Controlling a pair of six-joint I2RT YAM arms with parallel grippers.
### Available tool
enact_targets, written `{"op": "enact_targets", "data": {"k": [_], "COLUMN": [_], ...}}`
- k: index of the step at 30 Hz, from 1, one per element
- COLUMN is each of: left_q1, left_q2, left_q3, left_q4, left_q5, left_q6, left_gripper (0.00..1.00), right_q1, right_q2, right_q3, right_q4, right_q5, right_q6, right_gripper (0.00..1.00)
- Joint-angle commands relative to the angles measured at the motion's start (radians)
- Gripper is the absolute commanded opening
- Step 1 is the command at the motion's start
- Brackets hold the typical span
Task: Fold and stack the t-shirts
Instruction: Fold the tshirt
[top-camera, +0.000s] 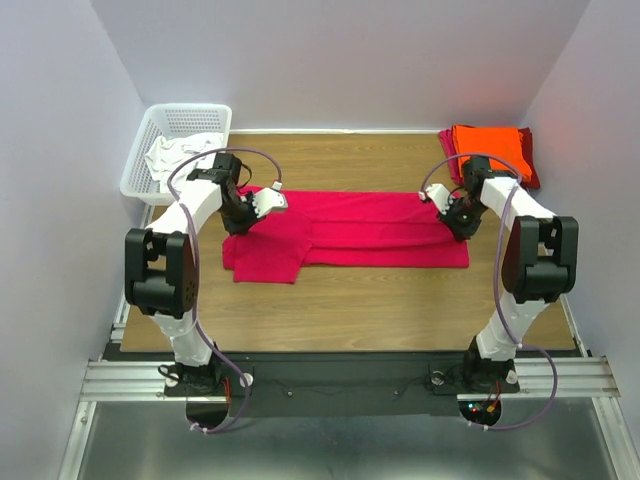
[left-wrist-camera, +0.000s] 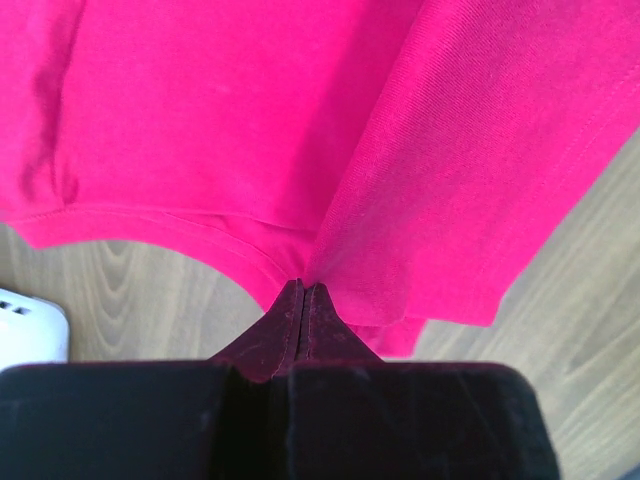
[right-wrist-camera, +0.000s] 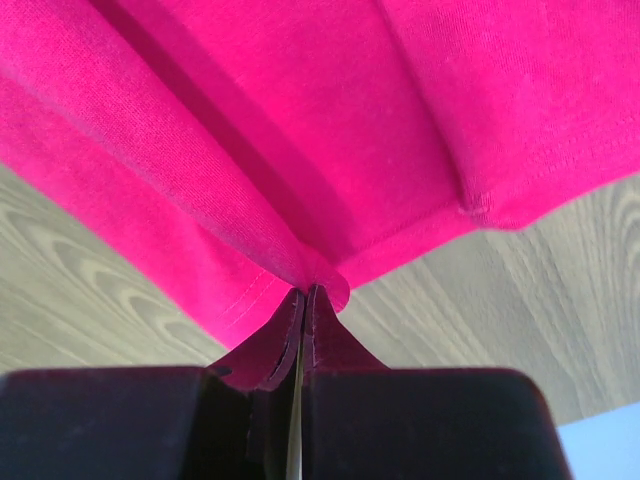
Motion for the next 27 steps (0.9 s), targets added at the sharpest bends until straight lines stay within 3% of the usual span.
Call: {"op": "enact_targets", "data": {"k": [1, 11, 14, 15, 16, 18, 23, 27], "left_q1": [0.016, 0.028, 0.031, 0.037, 0.039, 0.054, 0.129, 0.206], "left_q2": [0.023, 0.109, 0.129, 0.131, 0.132, 0.126, 0.022, -0.079], "left_q3": [0.077, 0.131, 0.133, 0.134, 0.139, 0.148, 0.127, 0.035], "left_q4": [-0.01, 0.017, 0.036, 0.049, 0.054, 0.059, 0.028, 0.035], "left_q5": [0.018, 0.022, 0.013, 0.012, 0.012, 0.018, 0.109, 0.14], "left_q6": [0.02, 0.01, -0.004, -0.01, -0.018, -0.05, -0.108, -0.185], "left_gripper": [0.0, 0.0, 0.0, 0.02, 0.14, 0.25, 0.48, 0.57], "right_q1": [-0.016, -0.022, -0.022, -0.022, -0.022, -0.031, -0.1, -0.139], "right_q2": [0.028, 0.104, 0.121, 0.127, 0.129, 0.12, 0.049, -0.047], "right_q3": [0.058, 0.123, 0.141, 0.144, 0.147, 0.161, 0.198, 0.135], "right_q4": [0.014, 0.028, 0.036, 0.037, 0.039, 0.037, 0.023, -0.004], "right_q5": [-0.008, -0.015, -0.012, -0.008, -0.005, -0.005, -0.081, -0.115], "right_q6": [-0.009, 0.002, 0.016, 0.023, 0.031, 0.06, 0.187, 0.255], "right_gripper": [0.01, 0.01, 0.07, 0.18, 0.24, 0.37, 0.54, 0.54]}}
